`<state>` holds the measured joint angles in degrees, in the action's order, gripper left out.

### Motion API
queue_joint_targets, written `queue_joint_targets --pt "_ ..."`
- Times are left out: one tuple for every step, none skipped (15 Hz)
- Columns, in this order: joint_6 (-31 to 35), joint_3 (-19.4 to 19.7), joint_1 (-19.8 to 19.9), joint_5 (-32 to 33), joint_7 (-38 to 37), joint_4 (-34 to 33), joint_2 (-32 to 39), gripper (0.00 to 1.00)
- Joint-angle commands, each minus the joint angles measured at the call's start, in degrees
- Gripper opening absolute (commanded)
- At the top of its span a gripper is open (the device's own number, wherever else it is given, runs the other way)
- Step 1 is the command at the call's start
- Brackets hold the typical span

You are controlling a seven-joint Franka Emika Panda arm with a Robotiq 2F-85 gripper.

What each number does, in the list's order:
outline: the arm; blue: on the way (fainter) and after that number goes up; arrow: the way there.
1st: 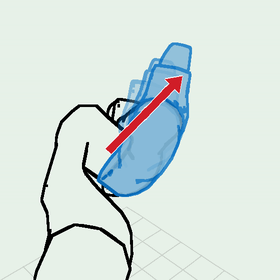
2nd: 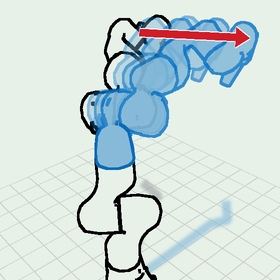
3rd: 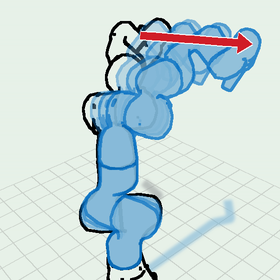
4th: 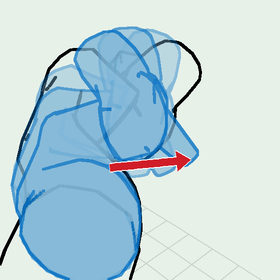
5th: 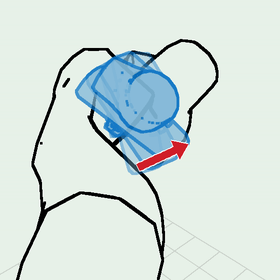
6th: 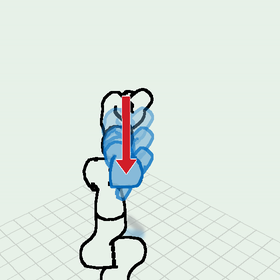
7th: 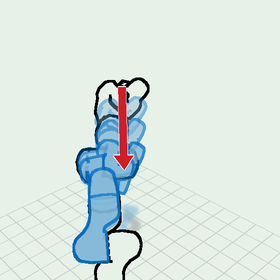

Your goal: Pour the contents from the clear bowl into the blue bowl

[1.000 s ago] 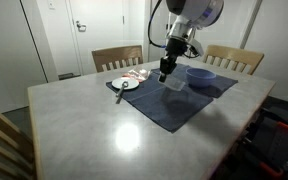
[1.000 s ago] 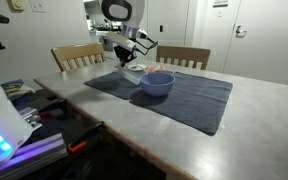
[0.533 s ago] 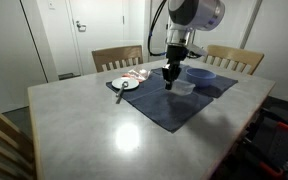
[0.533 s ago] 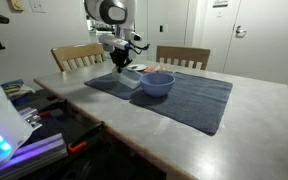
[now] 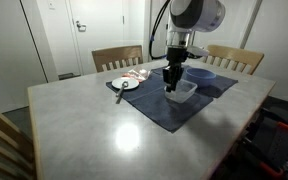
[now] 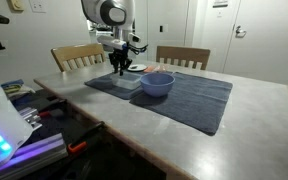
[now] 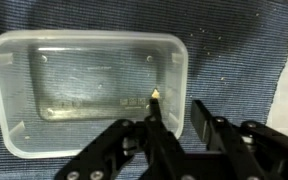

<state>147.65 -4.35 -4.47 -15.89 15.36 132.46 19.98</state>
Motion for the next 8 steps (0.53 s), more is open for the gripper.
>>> queue_joint_targets --pt "-0.3 -2.2 3.0 -0.2 0.5 0.9 -1.2 0.69" --pt "-0.3 -2.8 3.7 -1.2 1.1 1.0 -1.7 0.77" --pt "-0.3 -3.8 4.7 -2.7 2.3 1.4 -2.7 0.83" --pt "0.0 -4.5 5.5 -3.8 3.0 1.7 -3.4 0.9" --pt "0.0 -5.0 6.0 -4.7 3.5 2.0 -4.4 0.96" --pt "0.4 -5.5 6.5 -6.0 4.2 2.2 -5.2 1.0" --pt "0.1 -5.7 7.1 -7.0 5.3 1.8 -5.8 1.0" --pt "-0.1 -5.9 7.7 -8.2 6.7 1.6 -6.4 1.0"
